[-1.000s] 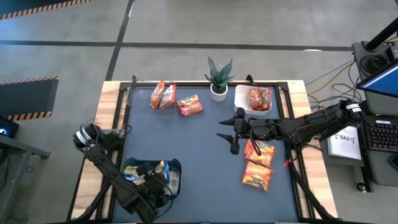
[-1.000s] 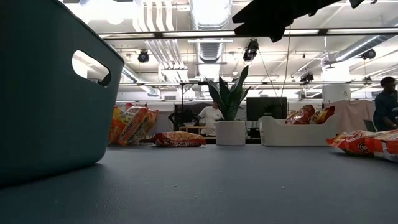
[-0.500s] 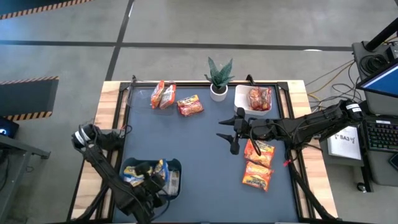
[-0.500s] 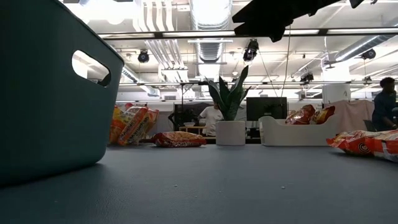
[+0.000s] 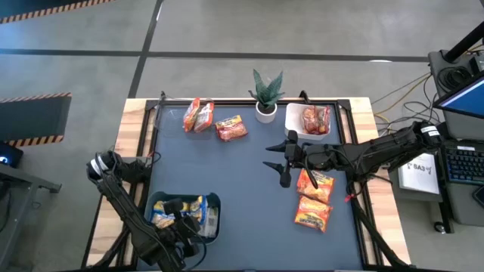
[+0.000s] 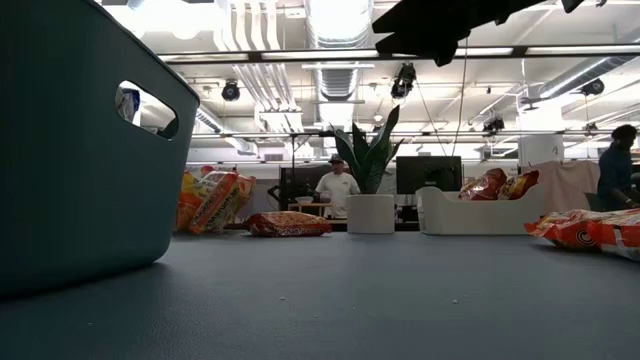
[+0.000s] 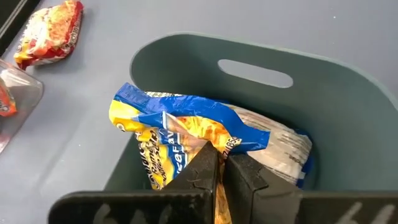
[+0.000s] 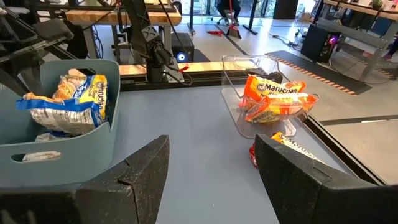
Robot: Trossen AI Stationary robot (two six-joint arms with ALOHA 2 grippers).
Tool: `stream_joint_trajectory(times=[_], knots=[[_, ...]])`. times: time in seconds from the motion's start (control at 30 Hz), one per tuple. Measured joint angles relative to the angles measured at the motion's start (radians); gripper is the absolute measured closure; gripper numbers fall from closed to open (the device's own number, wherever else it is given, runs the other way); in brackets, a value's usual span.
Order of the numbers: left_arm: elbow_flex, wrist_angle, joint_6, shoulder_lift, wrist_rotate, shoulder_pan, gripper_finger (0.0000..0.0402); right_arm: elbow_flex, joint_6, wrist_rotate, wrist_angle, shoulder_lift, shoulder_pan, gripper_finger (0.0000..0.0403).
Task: Sort Maruchan noodles
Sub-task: Adjust the blue noodle pack in the blue bin, then put the red noodle pack into the white bin
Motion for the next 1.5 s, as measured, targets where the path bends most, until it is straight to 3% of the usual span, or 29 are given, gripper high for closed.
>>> stream_joint_trajectory(times=[0.13,0.43,0.57,0.83,1.1,1.5], knots=[[0.0,0.01,-0.021,0.011,0.001,0.0,0.0381,0.0,0.001,0.0,0.0,0.0,0.0,0.0179],[0.042,0.01,0.01,0.012,0.021,0.0,0.0284,0.0,-0.001,0.0,0.001,0.0,0.0,0.0179],[0.045,-0.031,0.023,0.012,0.02,0.0,0.027,0.0,-0.004,0.0,0.001,0.0,0.0,0.0179],[0.063,-0.047,0.202,-0.035,-0.072,0.005,0.0307,0.032,0.116,0.008,-0.038,0.0,-0.005,0.0179],[0.068,-0.035,0.42,-0.196,-0.234,0.018,0.0393,0.184,0.275,0.008,-0.319,0.019,-0.008,0.0179],[0.034,-0.013,0.836,-0.335,-0.246,0.139,0.04,0.455,0.327,0.007,-0.672,0.254,-0.057,0.0179]])
